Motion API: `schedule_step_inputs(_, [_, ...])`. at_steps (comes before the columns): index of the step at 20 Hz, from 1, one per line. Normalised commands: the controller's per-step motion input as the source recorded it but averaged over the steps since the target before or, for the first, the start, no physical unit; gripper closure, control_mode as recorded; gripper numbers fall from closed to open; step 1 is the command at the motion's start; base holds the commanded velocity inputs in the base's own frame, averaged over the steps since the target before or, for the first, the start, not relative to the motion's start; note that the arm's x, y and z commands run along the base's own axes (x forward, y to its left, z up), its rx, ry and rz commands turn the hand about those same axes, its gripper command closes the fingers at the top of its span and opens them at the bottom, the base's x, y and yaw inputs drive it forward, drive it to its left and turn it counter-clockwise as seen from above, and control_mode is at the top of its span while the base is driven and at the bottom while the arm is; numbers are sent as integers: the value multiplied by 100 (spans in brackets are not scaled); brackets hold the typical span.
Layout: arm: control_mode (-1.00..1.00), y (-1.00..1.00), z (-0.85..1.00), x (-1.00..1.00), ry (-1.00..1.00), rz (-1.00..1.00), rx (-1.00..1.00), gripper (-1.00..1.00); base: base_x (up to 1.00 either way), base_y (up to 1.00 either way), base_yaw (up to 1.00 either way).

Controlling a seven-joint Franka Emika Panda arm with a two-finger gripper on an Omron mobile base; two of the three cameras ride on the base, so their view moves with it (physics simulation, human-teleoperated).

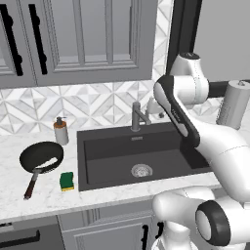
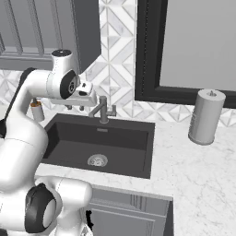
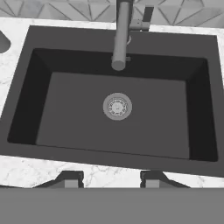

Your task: Pick the pan and sponge and place them into the sink. Then turn on the water.

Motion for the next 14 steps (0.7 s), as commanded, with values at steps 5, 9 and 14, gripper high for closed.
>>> schedule_step_inputs(5, [-100,37,-5,-17,0,0,0,-100,0,0,0])
schedule_step_inputs(9, [-100,100,-26,-32,-3,10,-1,-100,0,0,0])
schedule_step_inputs(14, [-100,100,-19,-14,-2,17,-7,-100,0,0,0])
